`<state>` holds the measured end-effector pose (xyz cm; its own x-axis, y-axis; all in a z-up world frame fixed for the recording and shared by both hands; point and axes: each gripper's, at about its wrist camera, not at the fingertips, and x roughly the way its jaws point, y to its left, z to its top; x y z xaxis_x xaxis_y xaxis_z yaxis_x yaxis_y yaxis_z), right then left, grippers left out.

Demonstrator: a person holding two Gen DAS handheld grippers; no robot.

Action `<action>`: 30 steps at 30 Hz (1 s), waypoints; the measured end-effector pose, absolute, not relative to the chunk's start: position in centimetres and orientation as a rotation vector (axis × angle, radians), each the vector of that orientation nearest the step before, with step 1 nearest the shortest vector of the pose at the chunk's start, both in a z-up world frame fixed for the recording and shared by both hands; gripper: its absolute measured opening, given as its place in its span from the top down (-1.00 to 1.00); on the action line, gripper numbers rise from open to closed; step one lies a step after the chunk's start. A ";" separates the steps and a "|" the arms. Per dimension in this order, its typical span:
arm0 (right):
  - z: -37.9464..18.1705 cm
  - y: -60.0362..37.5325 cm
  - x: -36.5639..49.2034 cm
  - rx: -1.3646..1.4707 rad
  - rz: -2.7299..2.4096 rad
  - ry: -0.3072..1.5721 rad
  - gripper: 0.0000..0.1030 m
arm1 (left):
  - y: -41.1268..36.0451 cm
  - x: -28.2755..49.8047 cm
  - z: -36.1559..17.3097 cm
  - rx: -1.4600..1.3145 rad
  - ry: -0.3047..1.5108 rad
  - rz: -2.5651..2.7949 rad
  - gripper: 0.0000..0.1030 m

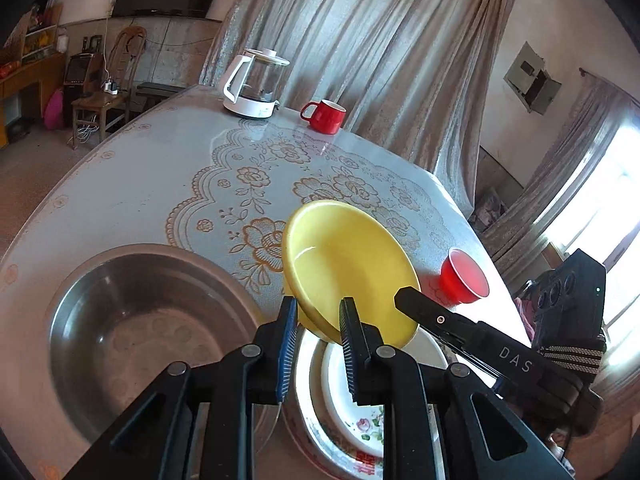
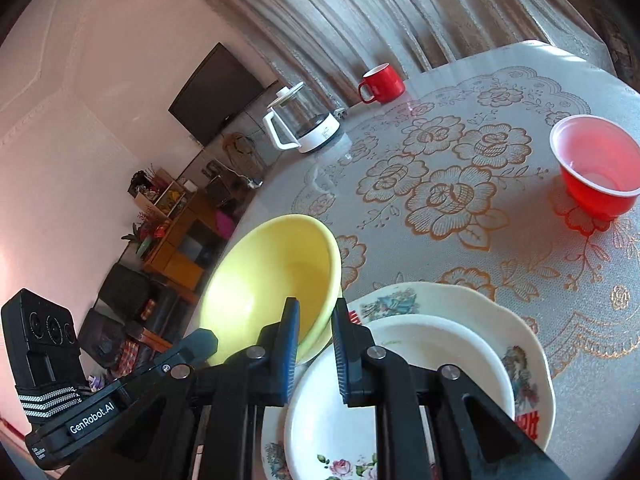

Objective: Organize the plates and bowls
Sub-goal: 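Lift the yellow bowl and lower it into the steel basin with the left tool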

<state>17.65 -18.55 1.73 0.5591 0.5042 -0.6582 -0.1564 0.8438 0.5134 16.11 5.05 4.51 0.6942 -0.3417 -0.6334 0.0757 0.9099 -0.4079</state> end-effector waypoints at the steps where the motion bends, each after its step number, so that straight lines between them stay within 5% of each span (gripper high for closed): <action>1: 1.6 -18.0 17.4 0.424 0.416 0.905 0.70 | 5.6 15.6 4.5 -0.377 0.769 -0.232 0.61; 30: -2.9 -5.3 15.1 0.213 0.572 1.070 0.63 | 15.5 10.7 -0.4 -0.497 0.820 -0.032 0.57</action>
<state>15.12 -5.27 -2.85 0.3522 0.5381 -0.7657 -0.3380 0.8361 0.4321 10.68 15.54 -0.44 0.6884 -0.2159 -0.6924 -0.1616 0.8850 -0.4366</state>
